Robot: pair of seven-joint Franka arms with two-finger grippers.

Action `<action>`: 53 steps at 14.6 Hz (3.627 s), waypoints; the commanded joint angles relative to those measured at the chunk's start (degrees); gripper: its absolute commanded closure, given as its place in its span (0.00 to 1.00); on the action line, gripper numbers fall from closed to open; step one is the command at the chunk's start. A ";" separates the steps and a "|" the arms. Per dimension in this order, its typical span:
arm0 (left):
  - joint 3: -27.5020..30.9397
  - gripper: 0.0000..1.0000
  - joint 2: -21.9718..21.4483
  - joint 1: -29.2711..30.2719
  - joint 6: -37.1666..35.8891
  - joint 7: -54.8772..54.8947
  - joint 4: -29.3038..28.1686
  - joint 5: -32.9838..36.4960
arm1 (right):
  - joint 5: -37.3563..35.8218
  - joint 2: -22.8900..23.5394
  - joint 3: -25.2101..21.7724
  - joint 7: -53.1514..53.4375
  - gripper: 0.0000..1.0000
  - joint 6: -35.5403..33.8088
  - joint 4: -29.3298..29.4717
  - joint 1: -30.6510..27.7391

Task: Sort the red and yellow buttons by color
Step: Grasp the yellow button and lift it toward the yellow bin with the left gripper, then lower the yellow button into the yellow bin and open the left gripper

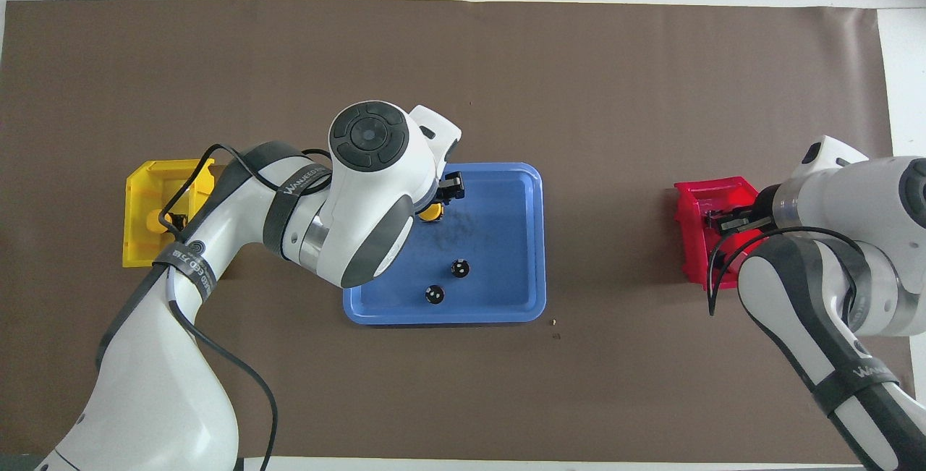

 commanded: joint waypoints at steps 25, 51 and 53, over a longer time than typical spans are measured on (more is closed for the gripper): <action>3.51 0.74 -9.42 18.70 -26.86 29.97 8.01 0.71 | -0.53 -0.93 -0.19 8.74 0.00 -43.85 36.05 -5.63; 3.68 0.75 -13.03 34.55 -1.12 38.46 -14.85 4.14 | -1.58 -0.93 -2.12 14.98 0.00 -45.43 38.86 -5.29; 3.68 0.75 -12.16 35.08 0.37 38.99 -15.11 4.14 | -1.67 -0.93 -2.12 14.98 0.00 -45.52 38.86 -5.29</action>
